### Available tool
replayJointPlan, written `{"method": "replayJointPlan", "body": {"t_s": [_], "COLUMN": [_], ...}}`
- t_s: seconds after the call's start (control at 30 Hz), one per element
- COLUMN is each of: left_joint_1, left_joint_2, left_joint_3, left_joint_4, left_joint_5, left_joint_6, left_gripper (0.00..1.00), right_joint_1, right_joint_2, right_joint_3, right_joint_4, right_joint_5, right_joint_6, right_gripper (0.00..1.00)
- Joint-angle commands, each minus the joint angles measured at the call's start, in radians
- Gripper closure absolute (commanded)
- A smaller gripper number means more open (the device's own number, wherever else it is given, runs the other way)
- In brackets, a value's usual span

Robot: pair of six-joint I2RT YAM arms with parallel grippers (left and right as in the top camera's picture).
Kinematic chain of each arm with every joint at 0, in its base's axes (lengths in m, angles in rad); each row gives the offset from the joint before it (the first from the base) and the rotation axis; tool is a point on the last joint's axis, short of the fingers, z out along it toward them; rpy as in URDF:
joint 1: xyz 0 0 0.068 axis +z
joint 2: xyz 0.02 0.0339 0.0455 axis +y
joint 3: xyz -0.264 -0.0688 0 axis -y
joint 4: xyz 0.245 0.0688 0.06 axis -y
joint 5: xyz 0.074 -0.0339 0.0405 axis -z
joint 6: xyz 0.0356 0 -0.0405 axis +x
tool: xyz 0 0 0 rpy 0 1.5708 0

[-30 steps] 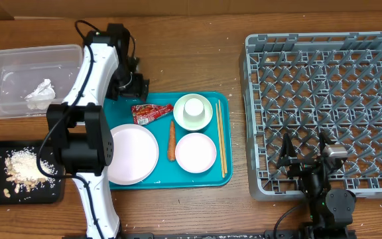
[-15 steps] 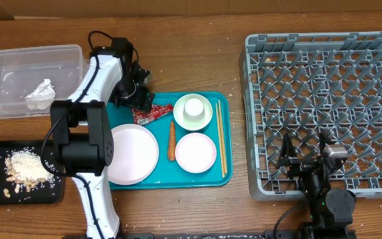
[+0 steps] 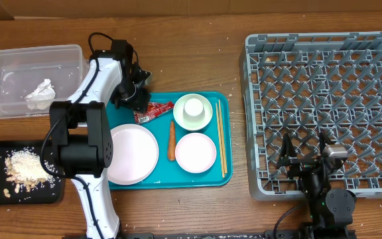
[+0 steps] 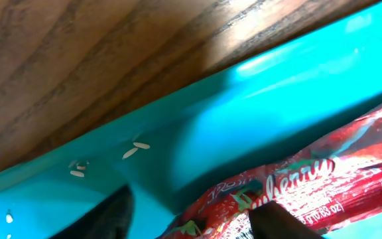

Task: Sort waste into correct bins and load items into the dishwasher
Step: 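Grasp the red snack wrapper on the teal tray with the left gripper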

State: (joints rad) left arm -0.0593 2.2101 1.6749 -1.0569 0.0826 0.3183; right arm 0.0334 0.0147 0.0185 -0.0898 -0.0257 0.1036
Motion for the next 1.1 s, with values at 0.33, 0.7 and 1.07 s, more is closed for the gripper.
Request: {"method": "replayJointPlan", "body": {"t_s": [0.33,0.7,1.07], "left_joint_1": [-0.008,-0.006,0.037], "left_joint_2": [-0.013,-0.013,-0.013], "left_joint_3": [0.027,0.317,0.682], "left_joint_4": [-0.068,-0.289,-0.404], "left_joint_5": [0.018,0.019,0.022], "left_joint_6": [0.006,-0.074,-0.252], "left_gripper": [0.96,0.96,0.96], "right_joint_1": [-0.001,-0.001,-0.001], "right_joint_2": [-0.012,-0.012,-0.012], "right_joint_3": [-0.01,-0.01,-0.01], "right_joint_4": [0.006,0.006,0.006], "right_joint_5": [0.006,0.006,0.006], "right_joint_6": [-0.007,-0.007,-0.007], "right_gripper": [0.0,0.0,0.0]}}
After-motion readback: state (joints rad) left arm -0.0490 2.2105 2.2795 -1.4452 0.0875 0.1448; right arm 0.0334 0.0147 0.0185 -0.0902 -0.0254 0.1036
